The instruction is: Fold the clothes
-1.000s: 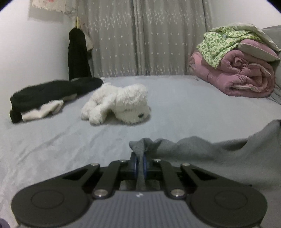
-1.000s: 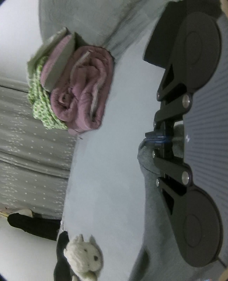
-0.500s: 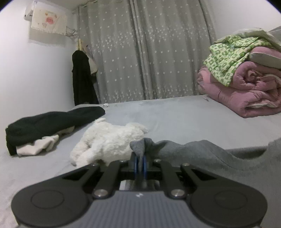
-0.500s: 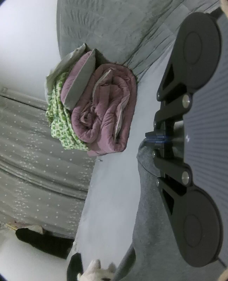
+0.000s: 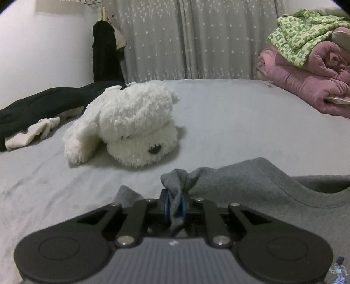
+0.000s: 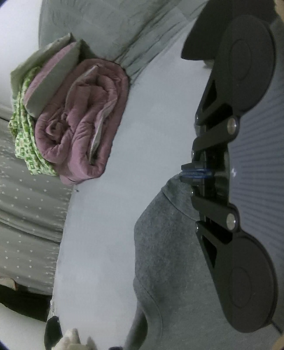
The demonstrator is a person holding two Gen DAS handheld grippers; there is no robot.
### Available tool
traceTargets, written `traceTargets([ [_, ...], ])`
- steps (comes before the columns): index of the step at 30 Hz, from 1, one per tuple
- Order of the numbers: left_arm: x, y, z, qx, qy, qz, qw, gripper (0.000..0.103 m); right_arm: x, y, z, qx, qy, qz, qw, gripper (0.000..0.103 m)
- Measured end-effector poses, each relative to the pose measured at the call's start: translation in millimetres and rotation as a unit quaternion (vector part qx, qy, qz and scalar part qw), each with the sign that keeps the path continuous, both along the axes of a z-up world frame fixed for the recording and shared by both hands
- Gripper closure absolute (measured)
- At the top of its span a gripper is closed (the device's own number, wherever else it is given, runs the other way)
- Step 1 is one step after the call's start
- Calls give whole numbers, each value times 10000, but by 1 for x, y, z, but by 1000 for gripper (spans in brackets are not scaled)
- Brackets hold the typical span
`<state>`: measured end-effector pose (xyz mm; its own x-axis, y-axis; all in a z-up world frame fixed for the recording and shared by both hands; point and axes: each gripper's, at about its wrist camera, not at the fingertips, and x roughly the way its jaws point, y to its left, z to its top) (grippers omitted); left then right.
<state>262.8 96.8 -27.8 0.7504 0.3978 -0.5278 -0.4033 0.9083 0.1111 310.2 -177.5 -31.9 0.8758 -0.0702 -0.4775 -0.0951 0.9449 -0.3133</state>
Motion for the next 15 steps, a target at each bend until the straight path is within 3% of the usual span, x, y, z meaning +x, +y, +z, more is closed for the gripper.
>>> traceTargets([
  [2, -4, -1, 6, -25, 47, -34, 10000, 61, -6, -2, 6, 47, 14, -42, 10000, 90],
  [4, -12, -6, 13, -16, 69, -102, 9999, 59, -12, -5, 13, 158, 55, -64, 9998, 87],
  [7, -24, -14, 20, -55, 174, -203, 9996, 58, -25, -11, 25, 346, 63, -124, 9993, 64],
  [15, -71, -33, 38, -371, 366, -302, 9982, 56, -66, -23, 54, 528, 112, -155, 9984, 64],
])
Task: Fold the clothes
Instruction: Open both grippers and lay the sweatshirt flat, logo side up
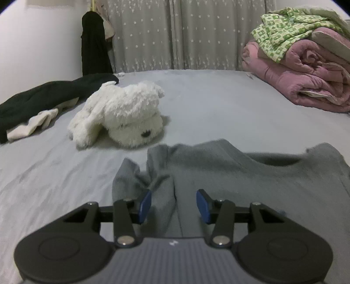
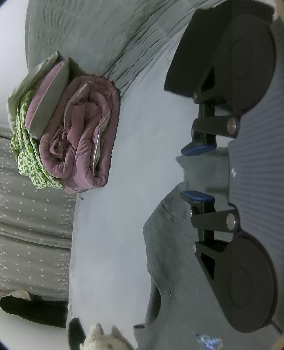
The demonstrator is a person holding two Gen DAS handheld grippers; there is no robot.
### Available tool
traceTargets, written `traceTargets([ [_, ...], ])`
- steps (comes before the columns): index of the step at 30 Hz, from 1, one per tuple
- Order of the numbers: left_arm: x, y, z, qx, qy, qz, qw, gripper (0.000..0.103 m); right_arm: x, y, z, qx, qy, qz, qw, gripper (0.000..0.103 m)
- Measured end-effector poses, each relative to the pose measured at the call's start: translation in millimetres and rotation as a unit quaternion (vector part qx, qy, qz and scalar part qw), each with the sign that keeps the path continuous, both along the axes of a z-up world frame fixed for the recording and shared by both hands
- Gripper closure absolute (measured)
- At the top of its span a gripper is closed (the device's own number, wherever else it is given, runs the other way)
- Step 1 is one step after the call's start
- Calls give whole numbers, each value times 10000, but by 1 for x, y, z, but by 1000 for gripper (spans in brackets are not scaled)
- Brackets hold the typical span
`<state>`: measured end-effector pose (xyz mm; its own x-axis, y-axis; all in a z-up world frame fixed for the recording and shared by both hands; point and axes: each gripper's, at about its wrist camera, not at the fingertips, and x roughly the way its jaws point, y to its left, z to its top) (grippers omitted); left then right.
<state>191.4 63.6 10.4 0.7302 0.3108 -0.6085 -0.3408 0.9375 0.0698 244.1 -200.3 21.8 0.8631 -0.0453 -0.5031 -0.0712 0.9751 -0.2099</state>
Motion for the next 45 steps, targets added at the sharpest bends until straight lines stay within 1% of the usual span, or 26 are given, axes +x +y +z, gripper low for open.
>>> traceTargets([
  [7, -52, -9, 10, -245, 143, -59, 9996, 53, -42, -5, 15, 144, 58, 15, 9999, 64],
  [14, -104, -14, 14, -346, 186, -131, 9991, 53, -88, -8, 22, 281, 87, -9, 9996, 64],
  [22, -156, -21, 13, -407, 208, -205, 9987, 53, -136, -14, 17, 372, 113, -77, 9992, 64],
  [33, -209, -35, 0, -403, 347, -327, 9980, 53, -192, -24, 8, 496, 131, -122, 9986, 64],
  [36, -222, -38, -5, -459, 394, -392, 9974, 52, -204, -29, 4, 548, 157, -143, 9983, 64],
  [38, -230, -39, -10, -567, 426, -457, 9964, 52, -210, -32, 1, 578, 171, -142, 9981, 63],
  [41, -239, -40, -18, -862, 540, -676, 9925, 53, -226, -43, -10, 654, 233, -56, 9976, 62],
  [43, -243, -40, -21, -1145, 651, -870, 9875, 53, -233, -52, -16, 736, 394, 30, 9965, 62],
  [45, -247, -38, -19, -1493, 577, -1095, 9810, 53, -237, -61, -19, 924, 672, 113, 9934, 62],
])
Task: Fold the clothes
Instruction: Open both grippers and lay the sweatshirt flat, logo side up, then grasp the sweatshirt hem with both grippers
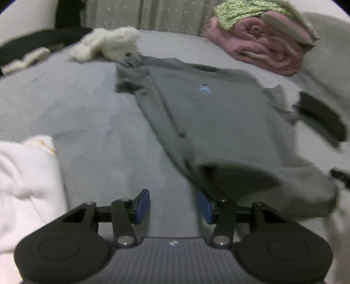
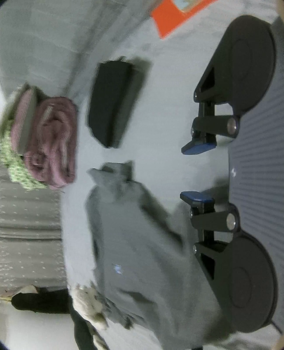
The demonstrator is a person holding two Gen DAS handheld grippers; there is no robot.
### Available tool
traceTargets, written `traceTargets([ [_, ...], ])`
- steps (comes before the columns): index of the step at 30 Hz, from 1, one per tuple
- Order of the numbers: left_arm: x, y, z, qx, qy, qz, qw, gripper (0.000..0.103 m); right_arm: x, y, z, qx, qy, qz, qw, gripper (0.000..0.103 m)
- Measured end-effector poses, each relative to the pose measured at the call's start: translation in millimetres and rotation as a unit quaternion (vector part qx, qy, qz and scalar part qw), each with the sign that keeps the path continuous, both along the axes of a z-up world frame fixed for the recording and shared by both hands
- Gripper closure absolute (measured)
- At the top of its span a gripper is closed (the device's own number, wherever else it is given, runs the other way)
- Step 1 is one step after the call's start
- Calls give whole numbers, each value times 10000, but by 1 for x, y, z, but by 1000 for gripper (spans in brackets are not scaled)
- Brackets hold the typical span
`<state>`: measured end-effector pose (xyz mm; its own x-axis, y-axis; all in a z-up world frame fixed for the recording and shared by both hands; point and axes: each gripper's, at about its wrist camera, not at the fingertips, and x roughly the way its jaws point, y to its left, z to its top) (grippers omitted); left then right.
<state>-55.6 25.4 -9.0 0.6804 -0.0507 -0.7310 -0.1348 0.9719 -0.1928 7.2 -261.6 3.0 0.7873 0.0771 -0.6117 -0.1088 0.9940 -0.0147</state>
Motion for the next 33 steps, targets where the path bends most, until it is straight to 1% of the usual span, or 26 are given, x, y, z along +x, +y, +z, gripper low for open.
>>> traceTargets([
  [1, -2, 1, 0, -169, -39, -99, 9998, 53, -3, -4, -1, 135, 71, 99, 9998, 59],
  [2, -4, 0, 0, -246, -106, -206, 9994, 53, -6, -9, -1, 270, 143, 198, 9993, 54],
  [3, -5, -1, 0, -251, -172, -322, 9990, 53, -9, -13, -2, 394, 205, 294, 9986, 52],
  [5, -7, -5, -3, -143, -292, -502, 9982, 53, -14, -19, -6, 577, 315, 511, 9965, 52],
  [7, -8, -7, -8, -60, -404, -693, 9968, 53, -19, -23, -9, 643, 354, 763, 9944, 51],
  [8, -7, -8, -11, -59, -431, -758, 9962, 53, -21, -24, -12, 658, 367, 874, 9933, 48],
  [10, -7, -5, -17, -88, -527, -820, 9952, 53, -23, -25, -17, 657, 424, 996, 9920, 48],
  [12, -4, -3, -22, -113, -581, -763, 9953, 53, -26, -27, -22, 735, 459, 1089, 9903, 48],
  [14, -2, 4, -25, -271, -728, -686, 9946, 53, -25, -30, -25, 887, 483, 1148, 9882, 48],
  [17, 3, 9, -28, -544, -783, -547, 9939, 53, -23, -33, -28, 1067, 516, 1208, 9856, 48],
  [23, 15, 1, -33, -632, -877, -394, 9934, 53, -18, -34, -31, 1382, 480, 1269, 9811, 47],
  [24, 17, 0, -33, -623, -895, -370, 9933, 53, -18, -34, -31, 1413, 474, 1279, 9805, 50],
  [26, 20, -3, -34, -605, -932, -320, 9933, 53, -17, -32, -31, 1502, 505, 1354, 9780, 68],
  [27, 21, -5, -34, -599, -952, -282, 9933, 53, -16, -31, -30, 1548, 531, 1399, 9765, 72],
  [29, 24, -7, -33, -616, -971, -201, 9932, 53, -15, -28, -29, 1606, 541, 1450, 9748, 85],
  [31, 28, -8, -31, -701, -984, -133, 9926, 54, -13, -29, -27, 1712, 508, 1420, 9736, 89],
  [33, 31, -8, -28, -816, -994, -109, 9916, 54, -11, -35, -23, 1842, 401, 1258, 9740, 92],
])
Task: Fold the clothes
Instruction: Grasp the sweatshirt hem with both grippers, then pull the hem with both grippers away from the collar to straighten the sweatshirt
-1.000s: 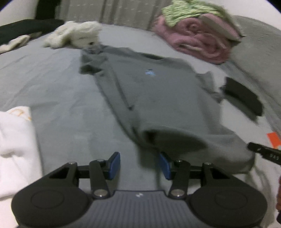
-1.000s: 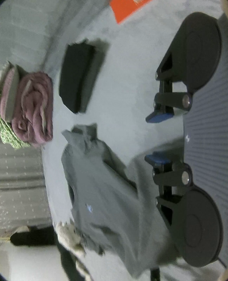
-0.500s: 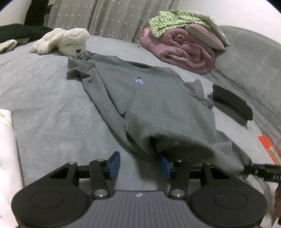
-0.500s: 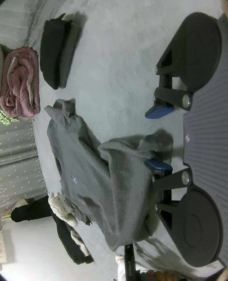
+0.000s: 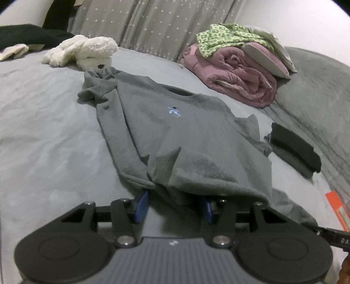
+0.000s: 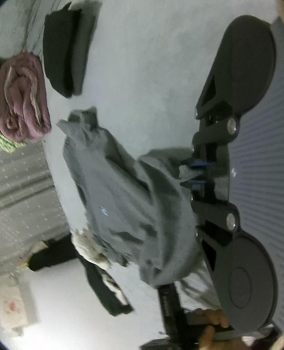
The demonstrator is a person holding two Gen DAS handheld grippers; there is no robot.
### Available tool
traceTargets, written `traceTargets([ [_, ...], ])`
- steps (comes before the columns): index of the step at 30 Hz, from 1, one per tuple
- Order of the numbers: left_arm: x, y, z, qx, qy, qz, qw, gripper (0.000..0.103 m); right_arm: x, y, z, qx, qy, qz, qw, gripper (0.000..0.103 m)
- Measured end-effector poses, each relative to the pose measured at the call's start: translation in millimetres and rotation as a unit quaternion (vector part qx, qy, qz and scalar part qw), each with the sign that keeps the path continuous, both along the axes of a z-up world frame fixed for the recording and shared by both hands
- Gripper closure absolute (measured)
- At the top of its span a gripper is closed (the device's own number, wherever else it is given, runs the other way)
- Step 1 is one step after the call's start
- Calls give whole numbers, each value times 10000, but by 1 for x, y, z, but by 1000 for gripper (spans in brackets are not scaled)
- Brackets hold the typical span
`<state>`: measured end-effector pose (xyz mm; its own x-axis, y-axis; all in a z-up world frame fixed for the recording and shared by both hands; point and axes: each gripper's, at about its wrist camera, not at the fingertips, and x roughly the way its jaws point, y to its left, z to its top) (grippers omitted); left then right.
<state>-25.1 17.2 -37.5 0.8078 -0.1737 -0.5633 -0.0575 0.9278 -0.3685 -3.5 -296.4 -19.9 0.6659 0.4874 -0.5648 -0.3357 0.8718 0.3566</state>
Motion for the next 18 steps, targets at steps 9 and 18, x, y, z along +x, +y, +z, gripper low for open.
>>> traceTargets([
  [9, 7, 14, 10, -552, -58, 58, 9984, 53, 38, -50, -4, 318, 183, -1521, 9877, 94],
  [18, 9, 24, 14, -1019, 161, 122, 9946, 55, 54, -53, -14, 345, 369, -1794, 9825, 96],
])
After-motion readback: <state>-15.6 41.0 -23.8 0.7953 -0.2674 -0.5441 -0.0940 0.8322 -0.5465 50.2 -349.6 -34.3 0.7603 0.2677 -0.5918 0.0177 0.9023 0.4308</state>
